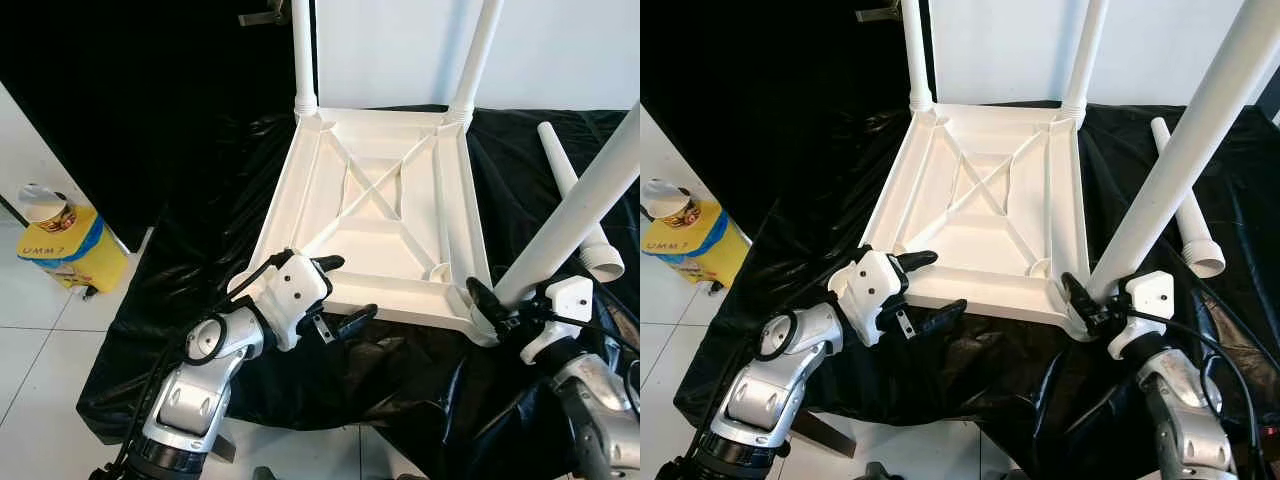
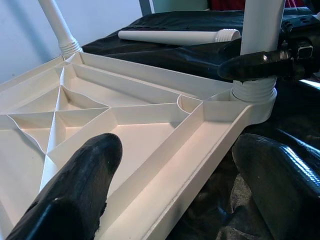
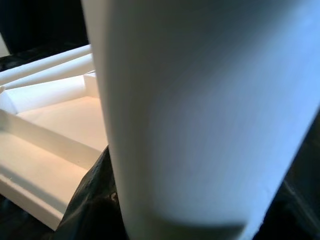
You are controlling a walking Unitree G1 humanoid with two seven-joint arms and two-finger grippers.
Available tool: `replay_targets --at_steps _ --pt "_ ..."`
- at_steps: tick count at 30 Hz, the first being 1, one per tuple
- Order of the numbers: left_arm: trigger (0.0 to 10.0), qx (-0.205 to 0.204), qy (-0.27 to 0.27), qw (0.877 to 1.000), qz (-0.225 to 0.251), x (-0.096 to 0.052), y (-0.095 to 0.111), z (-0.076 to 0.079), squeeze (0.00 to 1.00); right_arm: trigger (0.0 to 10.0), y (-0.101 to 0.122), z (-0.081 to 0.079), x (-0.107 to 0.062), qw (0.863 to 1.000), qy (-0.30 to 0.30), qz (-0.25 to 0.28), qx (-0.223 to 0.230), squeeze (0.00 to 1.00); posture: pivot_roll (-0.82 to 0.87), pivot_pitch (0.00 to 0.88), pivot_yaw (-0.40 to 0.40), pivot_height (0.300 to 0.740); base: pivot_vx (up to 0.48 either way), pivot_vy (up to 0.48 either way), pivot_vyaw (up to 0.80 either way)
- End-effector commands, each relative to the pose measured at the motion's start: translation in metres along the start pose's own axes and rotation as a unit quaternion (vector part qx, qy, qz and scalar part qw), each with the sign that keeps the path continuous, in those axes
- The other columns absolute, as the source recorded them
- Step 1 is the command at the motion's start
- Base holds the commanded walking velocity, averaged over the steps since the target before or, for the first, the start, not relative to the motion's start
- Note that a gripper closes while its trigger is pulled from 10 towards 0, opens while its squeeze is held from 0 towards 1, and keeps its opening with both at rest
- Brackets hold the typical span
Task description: Building children table
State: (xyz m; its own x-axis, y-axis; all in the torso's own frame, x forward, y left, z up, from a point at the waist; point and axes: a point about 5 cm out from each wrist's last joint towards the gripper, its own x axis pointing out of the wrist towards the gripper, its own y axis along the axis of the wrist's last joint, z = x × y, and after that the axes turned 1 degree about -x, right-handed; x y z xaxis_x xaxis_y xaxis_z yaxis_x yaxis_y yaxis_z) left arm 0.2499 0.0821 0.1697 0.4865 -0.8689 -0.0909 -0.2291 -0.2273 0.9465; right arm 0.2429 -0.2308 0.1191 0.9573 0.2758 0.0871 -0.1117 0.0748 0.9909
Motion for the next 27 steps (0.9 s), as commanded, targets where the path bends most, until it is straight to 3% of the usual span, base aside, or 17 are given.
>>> replay_targets --at_steps 1,15,17,19,21,27 --pt "10.0 -0.002 0.02 1.0 -0.001 -0.001 0.0 -0.002 0.0 10.0 -0.015 -0.006 -0.006 0.999 -0.027 -0.037 0.024 0.0 -0.06 0.074 0.042 0.74 0.0 0.0 0.0" --pt "10.0 -0.005 0.024 1.0 -0.001 0.001 -0.001 0.0 0.0 10.0 -0.014 -0.031 0.004 0.989 -0.135 -0.039 0.055 0.0 -0.05 0.07 0.018 0.74 0.0 0.0 0.0" --pt "10.0 -0.005 0.028 1.0 0.001 0.002 -0.001 0.0 0.0 10.0 -0.011 -0.039 0.006 0.98 -0.183 -0.036 0.061 0.0 -0.05 0.065 0.009 0.74 0.0 0.0 0.0" --pt "10.0 -0.005 0.028 1.0 0.001 0.002 -0.001 0.0 0.0 10.0 -0.011 -0.039 0.006 0.98 -0.183 -0.036 0.061 0.0 -0.05 0.065 0.009 0.74 0.0 0.0 0.0" --pt "10.0 -0.006 0.03 1.0 0.002 0.002 -0.001 0.001 0.0 10.0 -0.011 -0.046 0.007 0.97 -0.228 -0.039 0.074 0.0 -0.05 0.06 0.001 0.74 0.0 0.0 0.0" --pt "10.0 -0.005 0.032 0.999 0.003 0.003 -0.001 0.002 0.0 10.0 -0.008 -0.048 0.009 0.964 -0.253 -0.038 0.075 0.0 -0.04 0.051 -0.003 0.74 0.0 0.0 0.0"
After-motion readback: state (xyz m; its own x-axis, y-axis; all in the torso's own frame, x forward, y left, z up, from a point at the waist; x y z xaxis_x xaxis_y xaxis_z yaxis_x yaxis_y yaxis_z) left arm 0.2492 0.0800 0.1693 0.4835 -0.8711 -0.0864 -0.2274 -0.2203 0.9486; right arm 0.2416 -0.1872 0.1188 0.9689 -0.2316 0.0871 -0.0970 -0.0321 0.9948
